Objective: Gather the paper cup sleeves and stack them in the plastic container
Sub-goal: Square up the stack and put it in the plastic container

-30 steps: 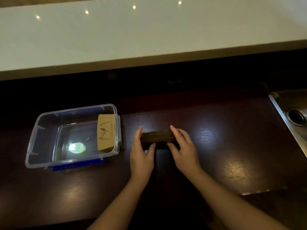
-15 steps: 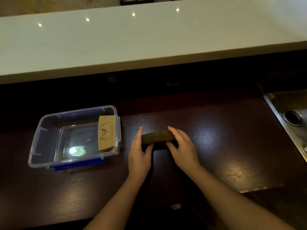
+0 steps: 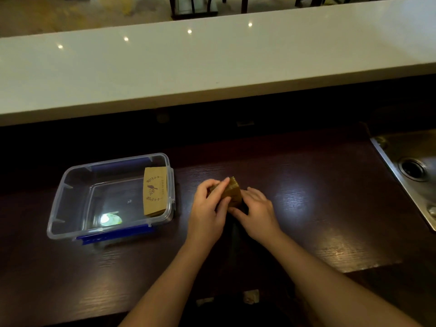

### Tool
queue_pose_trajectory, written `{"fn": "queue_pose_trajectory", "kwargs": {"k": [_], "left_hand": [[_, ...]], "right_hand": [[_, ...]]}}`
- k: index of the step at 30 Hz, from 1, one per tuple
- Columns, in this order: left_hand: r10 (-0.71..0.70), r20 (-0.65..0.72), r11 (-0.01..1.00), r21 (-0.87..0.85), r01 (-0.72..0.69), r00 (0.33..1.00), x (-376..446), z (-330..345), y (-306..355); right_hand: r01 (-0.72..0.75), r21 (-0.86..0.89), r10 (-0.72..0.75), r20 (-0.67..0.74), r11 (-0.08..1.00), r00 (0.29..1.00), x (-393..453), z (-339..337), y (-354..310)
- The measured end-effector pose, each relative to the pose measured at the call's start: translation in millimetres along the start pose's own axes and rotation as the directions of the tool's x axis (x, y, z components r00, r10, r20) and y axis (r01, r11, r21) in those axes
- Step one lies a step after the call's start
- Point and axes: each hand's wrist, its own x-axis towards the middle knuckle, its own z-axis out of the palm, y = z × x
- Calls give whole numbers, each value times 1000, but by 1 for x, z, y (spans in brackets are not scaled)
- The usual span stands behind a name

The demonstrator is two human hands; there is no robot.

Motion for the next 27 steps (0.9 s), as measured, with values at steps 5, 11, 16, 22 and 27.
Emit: {"fn": "queue_pose_trajectory", "kwargs": {"k": [5,11,16,22,27], "left_hand": [[75,-10,978,195,-71,997,-6,5,-5],[165,-27,970,186,-158,986,-12,1,-7],[-294,-189,924,-308,228,937,-10,-17,4],[-688,-15,275,-931,242,725,-6,-53,19],[-787,84,-1,-991,135,611,-5,-67,25]], "right_hand": [[15,-34,-17,-38,999,999,-3,6,0],[-44,95,47,-36,995,998,-4,6,0],[-153,617,81,144,772,986,7,-34,-23],[-210,943,-11,220,260,975,24,-72,-80],[-332,939,-38,336,94,941,21,-55,-120]]}}
